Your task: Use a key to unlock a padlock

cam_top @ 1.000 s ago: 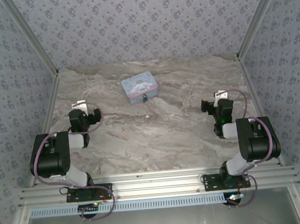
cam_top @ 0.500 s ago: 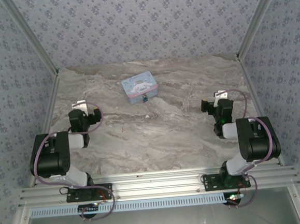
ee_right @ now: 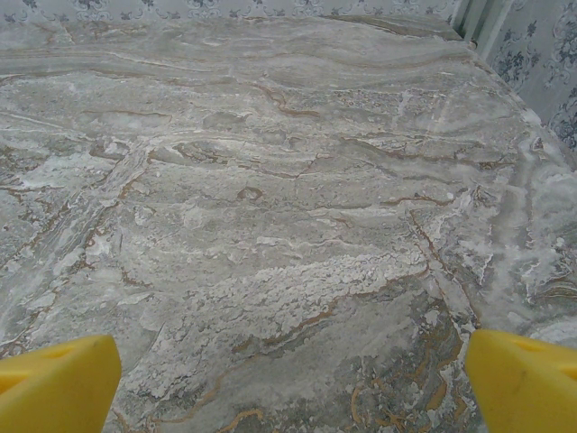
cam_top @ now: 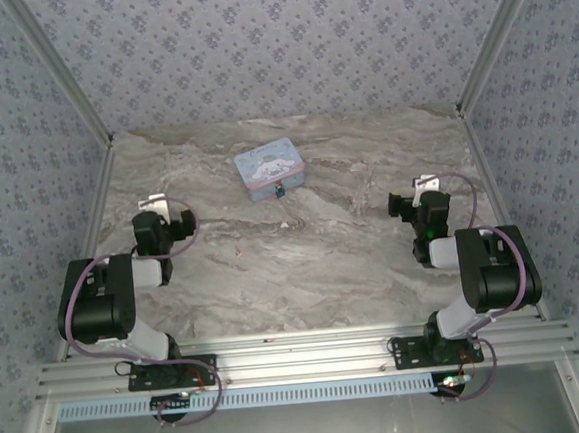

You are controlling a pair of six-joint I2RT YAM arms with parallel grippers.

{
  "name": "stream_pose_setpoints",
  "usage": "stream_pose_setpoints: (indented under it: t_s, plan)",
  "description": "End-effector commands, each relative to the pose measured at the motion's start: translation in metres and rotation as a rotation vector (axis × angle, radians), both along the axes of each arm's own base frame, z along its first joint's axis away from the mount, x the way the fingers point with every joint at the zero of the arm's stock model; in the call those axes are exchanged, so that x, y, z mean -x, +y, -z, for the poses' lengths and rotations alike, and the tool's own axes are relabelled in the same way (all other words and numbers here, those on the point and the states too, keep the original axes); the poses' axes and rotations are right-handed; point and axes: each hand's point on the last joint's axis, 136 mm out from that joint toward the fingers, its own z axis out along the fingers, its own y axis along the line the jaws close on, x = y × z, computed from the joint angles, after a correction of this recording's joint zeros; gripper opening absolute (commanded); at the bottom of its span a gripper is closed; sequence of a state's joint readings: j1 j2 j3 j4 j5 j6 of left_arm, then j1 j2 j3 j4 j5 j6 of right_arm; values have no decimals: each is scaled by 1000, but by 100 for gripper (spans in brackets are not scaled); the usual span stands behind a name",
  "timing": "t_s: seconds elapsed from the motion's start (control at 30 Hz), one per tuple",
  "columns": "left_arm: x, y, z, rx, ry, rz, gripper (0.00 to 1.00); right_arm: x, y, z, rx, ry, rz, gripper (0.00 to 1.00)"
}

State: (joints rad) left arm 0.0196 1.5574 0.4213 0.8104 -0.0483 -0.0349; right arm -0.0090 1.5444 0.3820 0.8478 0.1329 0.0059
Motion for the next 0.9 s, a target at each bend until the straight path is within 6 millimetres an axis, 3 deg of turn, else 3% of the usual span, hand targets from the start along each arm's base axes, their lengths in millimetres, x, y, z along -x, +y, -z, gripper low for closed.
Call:
stream_pose_setpoints:
  t_s: [0.0,0.23,0.33,0.47,0.6,0.7,0.87]
  plan:
    - [1,-1,-7,-2,-18,12,98,1,-1,-5,9,-10,-9,100]
    - [0,-9,-8,19,-9,80,98,1,-1,-5,8,-13,-12,100]
    - [0,-4,-21,27,10,48,98,-2,7,-12,8,-1,-58,100]
    - [1,-3,-35,115,129,-3,98,-12,18,-33,3,117,-106,100]
    - [-1,-15,-50,274,163,-5,98,-31,22,-44,-167,284,-14,100]
    - [-11,-36,-56,455,199,27,93,-53,43,-39,-273,415,-1,94]
    - [-38,-83,-51,692,302,99,83,-97,119,-42,-306,470,-111,93]
